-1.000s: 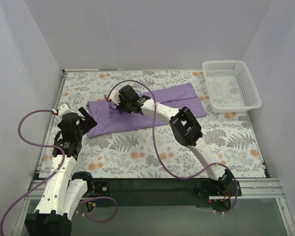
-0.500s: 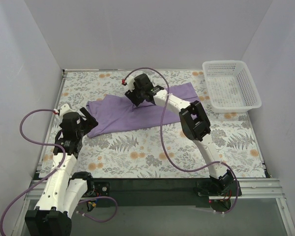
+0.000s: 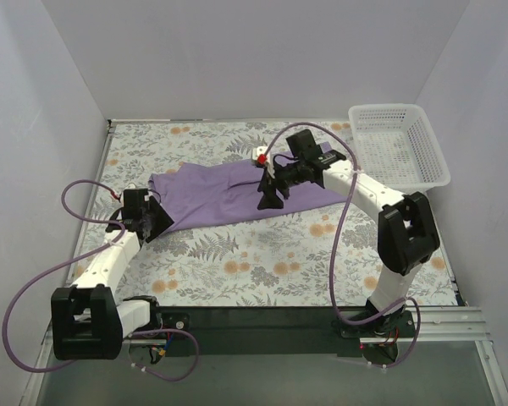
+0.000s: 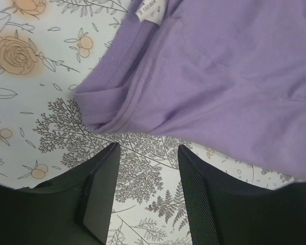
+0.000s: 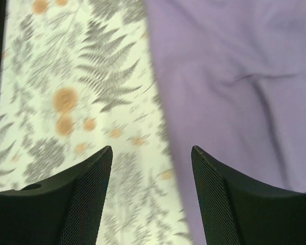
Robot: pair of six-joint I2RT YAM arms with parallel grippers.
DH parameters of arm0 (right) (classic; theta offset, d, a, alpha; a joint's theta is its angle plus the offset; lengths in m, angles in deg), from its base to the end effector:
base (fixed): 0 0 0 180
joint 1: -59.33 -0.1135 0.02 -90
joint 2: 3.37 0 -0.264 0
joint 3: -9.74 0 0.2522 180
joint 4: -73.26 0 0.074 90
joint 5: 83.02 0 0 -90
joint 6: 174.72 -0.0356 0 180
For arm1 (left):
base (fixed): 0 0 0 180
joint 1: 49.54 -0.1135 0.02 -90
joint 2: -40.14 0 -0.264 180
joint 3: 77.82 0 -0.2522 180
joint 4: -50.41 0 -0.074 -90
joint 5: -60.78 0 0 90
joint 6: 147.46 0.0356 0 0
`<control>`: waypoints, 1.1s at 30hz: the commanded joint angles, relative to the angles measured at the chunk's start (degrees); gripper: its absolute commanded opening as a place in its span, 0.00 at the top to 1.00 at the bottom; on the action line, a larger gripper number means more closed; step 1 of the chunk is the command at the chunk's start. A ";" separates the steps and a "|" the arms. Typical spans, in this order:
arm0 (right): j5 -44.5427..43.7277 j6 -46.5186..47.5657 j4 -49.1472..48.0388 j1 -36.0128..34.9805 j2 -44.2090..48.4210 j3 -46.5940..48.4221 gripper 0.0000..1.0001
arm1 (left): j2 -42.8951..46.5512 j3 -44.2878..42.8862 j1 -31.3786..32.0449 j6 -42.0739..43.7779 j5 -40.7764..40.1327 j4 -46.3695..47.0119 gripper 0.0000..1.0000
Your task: Fold and stack the t-shirts
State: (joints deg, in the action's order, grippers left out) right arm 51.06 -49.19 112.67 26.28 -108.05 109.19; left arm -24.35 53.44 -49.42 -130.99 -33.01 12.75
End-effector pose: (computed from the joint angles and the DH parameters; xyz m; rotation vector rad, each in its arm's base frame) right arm 0.3292 0.2438 0.2759 -1.5467 1.6077 0.8704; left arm 0.2143 0.0019 0.1954 -1.5509 2.0336 -0.4390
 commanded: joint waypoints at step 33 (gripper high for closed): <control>-3.27 -2.21 3.27 34.01 10.64 -17.66 0.45 | -14.35 -10.37 -1.79 10.69 -5.26 -2.20 1.00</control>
State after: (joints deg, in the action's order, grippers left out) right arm 54.95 -46.92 117.15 56.20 -99.51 91.98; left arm -40.77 44.63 -51.04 -120.77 -36.77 10.93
